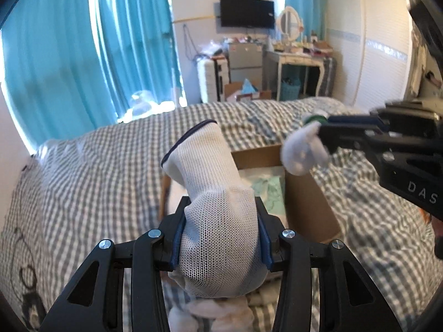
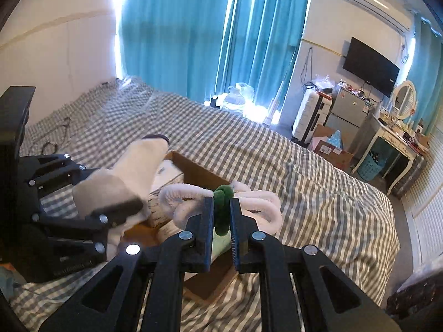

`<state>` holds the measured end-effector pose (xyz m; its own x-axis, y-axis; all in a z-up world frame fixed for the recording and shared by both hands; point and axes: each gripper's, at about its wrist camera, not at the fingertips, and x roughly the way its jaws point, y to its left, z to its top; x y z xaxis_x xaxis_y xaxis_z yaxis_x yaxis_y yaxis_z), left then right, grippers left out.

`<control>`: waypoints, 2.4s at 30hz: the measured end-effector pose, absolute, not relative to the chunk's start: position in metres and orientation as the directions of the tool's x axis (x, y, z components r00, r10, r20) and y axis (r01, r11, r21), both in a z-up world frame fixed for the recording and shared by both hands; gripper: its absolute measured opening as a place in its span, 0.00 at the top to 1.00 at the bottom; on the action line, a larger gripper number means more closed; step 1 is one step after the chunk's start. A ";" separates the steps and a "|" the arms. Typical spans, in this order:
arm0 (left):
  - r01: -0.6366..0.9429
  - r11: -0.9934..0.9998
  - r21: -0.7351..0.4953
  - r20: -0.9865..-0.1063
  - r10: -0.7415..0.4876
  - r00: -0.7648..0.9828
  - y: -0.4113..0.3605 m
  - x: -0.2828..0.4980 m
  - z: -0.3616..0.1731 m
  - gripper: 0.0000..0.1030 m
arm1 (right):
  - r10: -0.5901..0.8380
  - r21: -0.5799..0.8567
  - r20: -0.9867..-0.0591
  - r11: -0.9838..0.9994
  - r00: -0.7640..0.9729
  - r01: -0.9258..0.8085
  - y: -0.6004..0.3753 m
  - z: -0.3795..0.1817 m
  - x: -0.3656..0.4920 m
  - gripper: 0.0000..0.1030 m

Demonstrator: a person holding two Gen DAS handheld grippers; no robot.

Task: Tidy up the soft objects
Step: 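Lower the glove into the box with the left gripper while the right drops the sock bundle in, then grasp the blue tissue pack with the right gripper while the left grasps a white sock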

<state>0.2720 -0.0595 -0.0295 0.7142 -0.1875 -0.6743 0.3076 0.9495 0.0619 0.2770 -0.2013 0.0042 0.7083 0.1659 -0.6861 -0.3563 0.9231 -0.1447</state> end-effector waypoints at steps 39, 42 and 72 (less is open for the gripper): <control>0.321 0.942 0.095 -0.532 -0.224 0.816 -0.004 0.163 0.048 0.25 | 0.094 -0.132 -0.632 0.965 0.769 -0.226 -0.188 0.059 0.184 0.00; 0.295 0.950 0.101 -0.551 -0.193 0.812 0.009 0.155 0.039 0.25 | 0.086 -0.158 -0.638 0.958 0.765 -0.240 -0.171 0.047 0.167 0.00; 0.268 0.960 0.080 -0.787 -0.104 0.608 0.053 0.208 -0.118 0.25 | 0.198 0.056 -0.887 0.943 0.417 -0.328 -0.074 -0.202 0.181 0.25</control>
<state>0.2083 0.0530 -0.1185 0.6078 -0.1043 -0.7872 0.2684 0.9600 0.0800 0.1811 -0.0738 -0.2017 0.4172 0.1980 -0.8870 -0.3279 0.9430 0.0563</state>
